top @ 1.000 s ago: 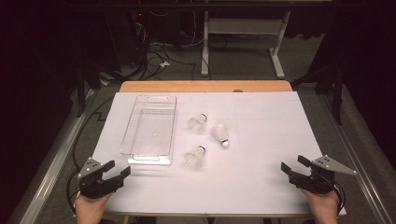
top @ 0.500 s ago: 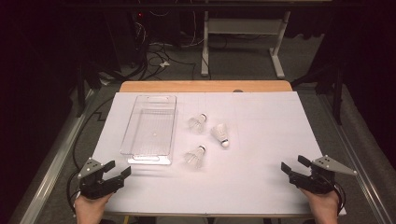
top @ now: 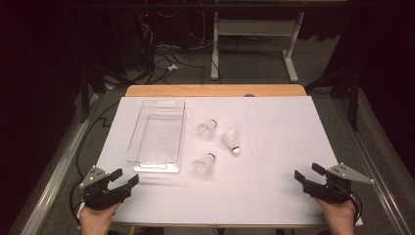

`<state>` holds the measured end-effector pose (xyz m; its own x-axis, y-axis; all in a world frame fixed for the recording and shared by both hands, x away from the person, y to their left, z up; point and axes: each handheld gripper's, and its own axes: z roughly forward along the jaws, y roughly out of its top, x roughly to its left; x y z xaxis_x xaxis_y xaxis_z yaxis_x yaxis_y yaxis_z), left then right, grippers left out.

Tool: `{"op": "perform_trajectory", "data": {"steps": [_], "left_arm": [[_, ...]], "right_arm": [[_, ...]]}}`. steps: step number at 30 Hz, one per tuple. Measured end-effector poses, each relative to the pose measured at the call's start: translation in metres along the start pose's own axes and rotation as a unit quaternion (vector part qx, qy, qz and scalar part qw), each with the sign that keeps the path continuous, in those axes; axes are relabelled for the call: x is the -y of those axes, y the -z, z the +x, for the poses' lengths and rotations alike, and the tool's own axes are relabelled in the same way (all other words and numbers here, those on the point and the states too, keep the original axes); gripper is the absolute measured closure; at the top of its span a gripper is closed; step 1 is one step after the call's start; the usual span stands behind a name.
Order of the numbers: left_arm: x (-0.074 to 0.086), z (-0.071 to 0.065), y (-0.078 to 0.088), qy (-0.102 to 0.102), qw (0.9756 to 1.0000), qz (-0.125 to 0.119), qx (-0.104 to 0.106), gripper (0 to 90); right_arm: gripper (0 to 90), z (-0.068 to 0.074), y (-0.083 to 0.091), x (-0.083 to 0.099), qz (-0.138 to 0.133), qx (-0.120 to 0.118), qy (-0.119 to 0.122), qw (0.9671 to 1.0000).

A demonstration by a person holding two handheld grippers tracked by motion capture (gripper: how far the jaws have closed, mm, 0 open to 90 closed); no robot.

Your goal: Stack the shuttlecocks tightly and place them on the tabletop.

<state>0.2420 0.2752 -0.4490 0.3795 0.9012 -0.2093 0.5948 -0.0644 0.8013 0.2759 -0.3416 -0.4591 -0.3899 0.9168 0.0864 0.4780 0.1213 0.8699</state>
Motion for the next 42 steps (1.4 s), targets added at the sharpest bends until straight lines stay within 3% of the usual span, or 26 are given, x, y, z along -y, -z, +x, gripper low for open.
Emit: {"op": "perform_trajectory", "data": {"steps": [12,18,26,42], "left_arm": [[-0.005,-0.014,-0.002,-0.014,0.9997,0.008,0.018,34.8],[-0.009,-0.018,-0.004,-0.008,0.9993,0.0,0.037,34.4],[-0.013,-0.028,-0.009,-0.027,0.9988,0.004,0.04,36.3],[-0.018,-0.043,-0.018,-0.038,0.9976,0.013,0.056,39.9]], "right_arm": [[24.9,0.0,0.0,0.0,0.0,-0.001,0.001,1.0],[24.9,0.0,0.0,0.0,0.001,-0.001,0.0,1.0],[25.0,0.001,0.0,0.0,0.001,-0.001,0.001,1.0],[25.0,0.001,0.0,0.0,0.002,-0.003,0.002,1.0]]}}
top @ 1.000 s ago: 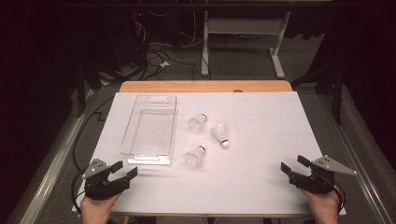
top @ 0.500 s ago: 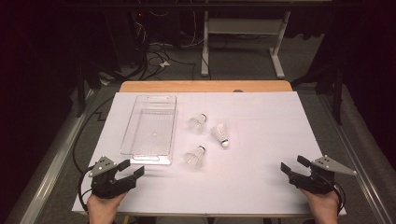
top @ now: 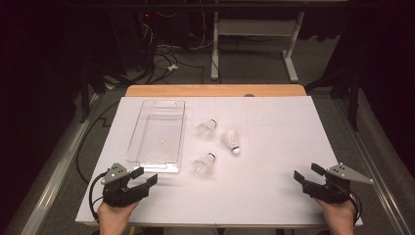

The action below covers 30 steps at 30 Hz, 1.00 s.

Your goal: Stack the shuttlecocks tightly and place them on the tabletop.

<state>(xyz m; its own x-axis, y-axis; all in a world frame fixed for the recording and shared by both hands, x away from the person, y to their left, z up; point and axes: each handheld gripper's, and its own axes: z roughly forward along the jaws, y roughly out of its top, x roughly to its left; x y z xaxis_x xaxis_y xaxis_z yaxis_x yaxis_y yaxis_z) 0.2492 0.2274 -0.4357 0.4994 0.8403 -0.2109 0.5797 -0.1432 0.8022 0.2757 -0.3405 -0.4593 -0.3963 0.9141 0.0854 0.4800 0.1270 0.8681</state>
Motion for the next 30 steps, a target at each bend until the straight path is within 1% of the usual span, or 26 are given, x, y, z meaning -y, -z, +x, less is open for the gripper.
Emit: {"op": "perform_trajectory", "data": {"steps": [10,25,26,30], "left_arm": [[-0.005,-0.008,-0.008,-0.004,0.9999,0.001,0.013,40.6],[-0.019,-0.023,-0.023,-0.02,0.9992,0.006,0.033,41.9],[-0.02,-0.024,-0.024,-0.024,0.9991,0.007,0.034,42.0],[-0.024,-0.028,-0.028,-0.025,0.9989,0.007,0.039,42.5]], "right_arm": [[25.0,0.0,0.0,0.0,0.0,-0.001,0.002,1.0],[25.1,0.0,0.0,0.0,0.0,-0.002,0.002,1.0],[25.1,0.0,0.0,0.0,0.0,-0.002,0.002,1.0],[25.2,0.0,0.0,0.0,-0.001,-0.003,0.002,1.0]]}}
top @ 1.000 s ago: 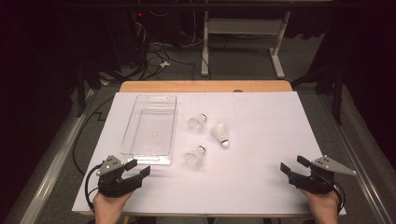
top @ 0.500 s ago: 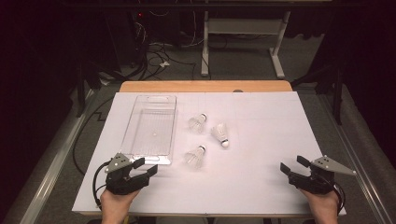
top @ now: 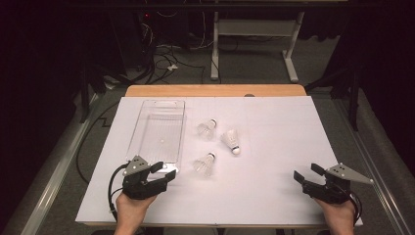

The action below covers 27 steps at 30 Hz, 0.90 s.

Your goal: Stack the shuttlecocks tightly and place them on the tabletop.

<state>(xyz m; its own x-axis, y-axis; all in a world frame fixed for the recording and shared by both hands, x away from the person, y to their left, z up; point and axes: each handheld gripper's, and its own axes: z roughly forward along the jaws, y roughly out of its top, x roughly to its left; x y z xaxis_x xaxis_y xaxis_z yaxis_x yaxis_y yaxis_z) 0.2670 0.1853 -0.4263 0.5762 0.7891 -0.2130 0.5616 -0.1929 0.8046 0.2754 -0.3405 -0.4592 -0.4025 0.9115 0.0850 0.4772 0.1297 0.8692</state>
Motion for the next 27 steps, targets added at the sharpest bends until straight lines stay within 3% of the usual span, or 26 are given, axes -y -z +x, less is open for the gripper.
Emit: {"op": "perform_trajectory", "data": {"steps": [9,27], "left_arm": [[-0.012,-0.006,-0.011,-0.005,0.9999,0.004,0.013,42.4],[-0.031,-0.016,-0.034,-0.009,0.9997,0.013,0.018,41.7]], "right_arm": [[25.2,0.0,0.0,0.0,0.001,0.0,0.0,1.0],[25.3,-0.001,0.0,0.0,0.001,-0.002,-0.001,1.0]]}}
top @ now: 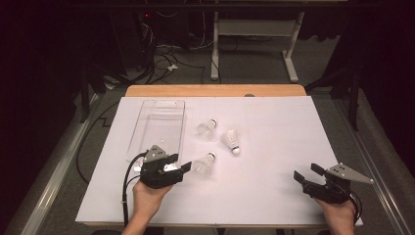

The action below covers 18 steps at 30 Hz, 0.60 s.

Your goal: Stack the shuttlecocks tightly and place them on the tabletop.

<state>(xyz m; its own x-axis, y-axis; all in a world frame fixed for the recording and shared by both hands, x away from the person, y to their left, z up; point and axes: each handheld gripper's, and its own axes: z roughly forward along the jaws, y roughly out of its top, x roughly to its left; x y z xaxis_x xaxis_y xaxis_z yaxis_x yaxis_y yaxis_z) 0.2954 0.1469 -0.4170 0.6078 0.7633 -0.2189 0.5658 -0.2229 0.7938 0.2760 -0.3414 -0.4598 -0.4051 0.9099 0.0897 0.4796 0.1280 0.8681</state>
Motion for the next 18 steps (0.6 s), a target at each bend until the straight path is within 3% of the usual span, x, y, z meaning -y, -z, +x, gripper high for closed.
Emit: {"op": "perform_trajectory", "data": {"steps": [18], "left_arm": [[-0.023,-0.009,-0.017,-0.013,0.9999,0.0,0.005,42.0]], "right_arm": [[25.3,0.0,-0.001,0.0,0.001,-0.004,0.0,1.0]]}}
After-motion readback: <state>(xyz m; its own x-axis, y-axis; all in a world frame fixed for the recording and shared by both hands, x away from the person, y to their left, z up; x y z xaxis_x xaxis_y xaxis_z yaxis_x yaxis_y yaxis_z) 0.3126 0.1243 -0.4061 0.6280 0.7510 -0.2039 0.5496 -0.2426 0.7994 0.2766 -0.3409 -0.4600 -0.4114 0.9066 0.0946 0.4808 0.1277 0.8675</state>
